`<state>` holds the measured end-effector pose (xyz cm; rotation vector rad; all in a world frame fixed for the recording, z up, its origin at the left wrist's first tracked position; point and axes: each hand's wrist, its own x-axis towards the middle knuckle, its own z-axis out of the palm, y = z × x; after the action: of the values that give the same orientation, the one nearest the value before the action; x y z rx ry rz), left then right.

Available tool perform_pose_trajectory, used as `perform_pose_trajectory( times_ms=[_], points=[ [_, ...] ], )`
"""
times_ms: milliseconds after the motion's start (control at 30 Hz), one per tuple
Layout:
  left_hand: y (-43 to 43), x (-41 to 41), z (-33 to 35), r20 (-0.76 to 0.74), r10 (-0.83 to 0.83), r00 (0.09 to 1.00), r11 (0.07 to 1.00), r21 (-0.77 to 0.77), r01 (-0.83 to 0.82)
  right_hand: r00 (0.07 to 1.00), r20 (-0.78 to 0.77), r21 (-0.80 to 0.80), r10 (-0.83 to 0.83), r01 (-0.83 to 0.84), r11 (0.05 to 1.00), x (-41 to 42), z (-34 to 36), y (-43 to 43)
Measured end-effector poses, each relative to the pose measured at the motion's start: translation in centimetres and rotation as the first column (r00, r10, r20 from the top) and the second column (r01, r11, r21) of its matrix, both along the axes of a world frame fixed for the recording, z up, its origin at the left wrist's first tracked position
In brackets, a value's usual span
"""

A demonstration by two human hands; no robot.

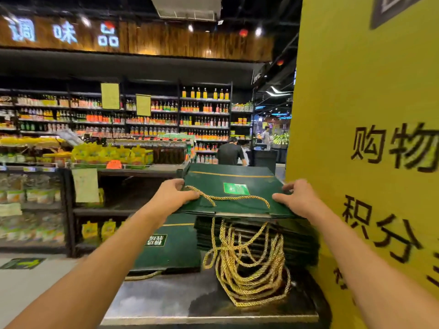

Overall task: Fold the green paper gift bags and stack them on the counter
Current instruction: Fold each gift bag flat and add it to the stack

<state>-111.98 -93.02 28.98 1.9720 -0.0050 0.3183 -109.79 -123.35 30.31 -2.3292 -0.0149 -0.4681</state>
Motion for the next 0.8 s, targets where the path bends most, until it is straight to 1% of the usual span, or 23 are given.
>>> perform_pose_trajectory(
  times_ms=[100,200,267,300,333,400,433,467,533,567,633,667,700,800],
  points=[
    [-1.5,1.7,-0.7,-0.009,-0.011,1.0,1.0,-0.014,0.011,0.998,-0.003,-0.13,-0.07,0.069,0.989,1.1,-0.6,-0.8],
    [-2.3,2.6,-1.3,-0.048,-0.02,0.999,0.999,0.026,0.022,0.991,0.001,-0.3,-0.136,0.129,0.945,1.9,-1.0,-0.9],
    [-2.7,2.8,-1.4,-0.066,-0.045,0.997,0.995,0.087,0.05,0.989,0.033,-0.401,-0.146,0.146,0.905,2.3,-1.0,-0.7],
    [-2.9,2.7,-1.4,-0.072,-0.044,0.996,0.991,0.124,0.053,0.991,0.044,-0.432,-0.126,0.132,0.892,2.4,-1.0,-0.6],
    [-2.9,3.0,-1.5,-0.071,-0.033,0.997,0.978,0.204,0.047,0.995,0.047,-0.444,-0.092,0.103,0.89,2.7,-1.1,-0.6],
    [-2.9,2.8,-1.0,-0.079,0.017,0.997,0.905,0.426,0.018,1.0,0.027,-0.411,-0.003,0.014,0.911,3.3,-1.2,-0.6],
    [-2.6,2.9,-0.7,-0.054,0.035,0.998,0.861,0.509,-0.003,0.999,0.019,-0.389,0.037,-0.027,0.921,3.6,-1.3,-0.6],
    [-2.5,2.9,-0.2,-0.018,0.026,0.999,0.837,0.547,-0.012,0.997,0.008,-0.376,0.075,-0.067,0.924,4.0,-1.6,-0.6],
    [-2.3,3.4,0.9,0.064,-0.055,0.996,0.833,0.553,0.01,0.989,-0.017,-0.363,0.147,-0.143,0.921,4.8,-2.3,-0.5],
    [-2.4,3.7,1.5,0.1,-0.094,0.991,0.817,0.576,0.02,0.984,-0.04,-0.357,0.174,-0.177,0.917,5.2,-2.7,-0.4],
    [-2.8,5.1,2.4,0.151,-0.174,0.973,0.753,0.658,0.033,0.973,-0.096,-0.337,0.21,-0.23,0.913,6.2,-3.5,-0.3],
    [-3.2,5.8,2.6,0.142,-0.217,0.966,0.711,0.701,0.057,0.967,-0.136,-0.336,0.214,-0.248,0.909,6.7,-4.0,-0.3],
    [-3.6,6.7,2.6,0.099,-0.257,0.961,0.663,0.742,0.101,0.962,-0.178,-0.347,0.207,-0.258,0.902,7.1,-4.4,-0.3],
    [-5.2,8.9,1.7,-0.108,-0.297,0.949,0.509,0.822,0.253,0.947,-0.284,-0.374,0.151,-0.254,0.892,8.0,-5.6,-0.4]
  ],
)
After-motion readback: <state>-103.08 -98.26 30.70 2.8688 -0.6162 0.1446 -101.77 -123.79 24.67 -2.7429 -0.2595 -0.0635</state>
